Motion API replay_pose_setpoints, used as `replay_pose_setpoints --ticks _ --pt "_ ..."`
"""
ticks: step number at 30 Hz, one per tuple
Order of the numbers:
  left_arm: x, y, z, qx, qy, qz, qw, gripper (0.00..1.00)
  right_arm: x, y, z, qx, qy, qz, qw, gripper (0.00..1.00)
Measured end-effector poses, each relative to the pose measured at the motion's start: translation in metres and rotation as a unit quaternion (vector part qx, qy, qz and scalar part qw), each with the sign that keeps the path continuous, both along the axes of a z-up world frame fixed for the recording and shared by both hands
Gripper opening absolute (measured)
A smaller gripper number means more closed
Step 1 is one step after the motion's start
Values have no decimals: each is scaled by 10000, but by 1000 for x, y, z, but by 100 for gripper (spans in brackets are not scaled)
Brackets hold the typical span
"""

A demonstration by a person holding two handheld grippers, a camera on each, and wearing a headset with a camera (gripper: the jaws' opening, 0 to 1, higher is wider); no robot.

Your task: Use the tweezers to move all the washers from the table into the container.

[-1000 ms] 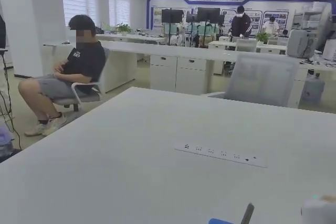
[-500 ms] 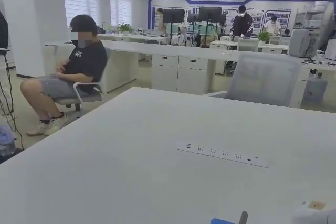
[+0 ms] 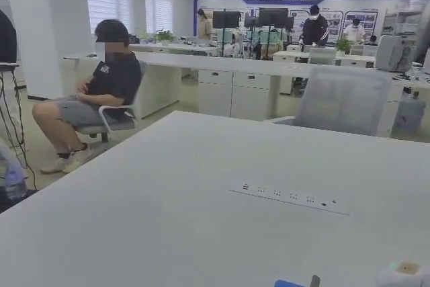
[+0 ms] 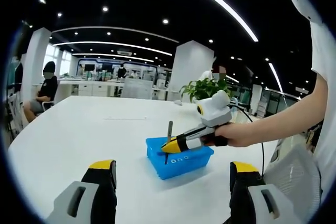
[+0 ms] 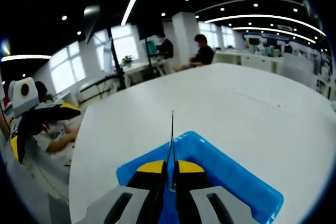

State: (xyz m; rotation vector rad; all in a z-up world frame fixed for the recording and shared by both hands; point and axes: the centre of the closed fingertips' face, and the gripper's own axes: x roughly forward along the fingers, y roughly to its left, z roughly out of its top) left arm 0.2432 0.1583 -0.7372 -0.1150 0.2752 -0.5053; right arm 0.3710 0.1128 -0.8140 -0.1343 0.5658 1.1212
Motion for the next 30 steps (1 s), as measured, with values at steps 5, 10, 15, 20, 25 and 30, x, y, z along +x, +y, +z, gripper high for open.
replay_pose_setpoints --ticks 5,10,15,20,25,30 --pt "0 -1 1 -32 -10 -9 10000 91 -3 -1 0 -38 -101 84 9999 4" --pt "-1 -3 1 -79 -1 -57 10000 92 -6 -4 6 -8 -177 110 9998 4" --pt "-1 -3 3 -222 8 -69 9997 91 -5 -8 18 101 -336 88 9993 4" --pt "-2 -2 3 -246 56 -33 9997 89 -9 -10 38 247 -501 99 9984 4" --pt "-1 5 6 -347 75 104 9993 87 -26 -14 59 410 -652 232 9968 4" --pt "-5 3 2 -245 228 -33 9994 84 -44 -22 68 421 -701 343 9961 4"
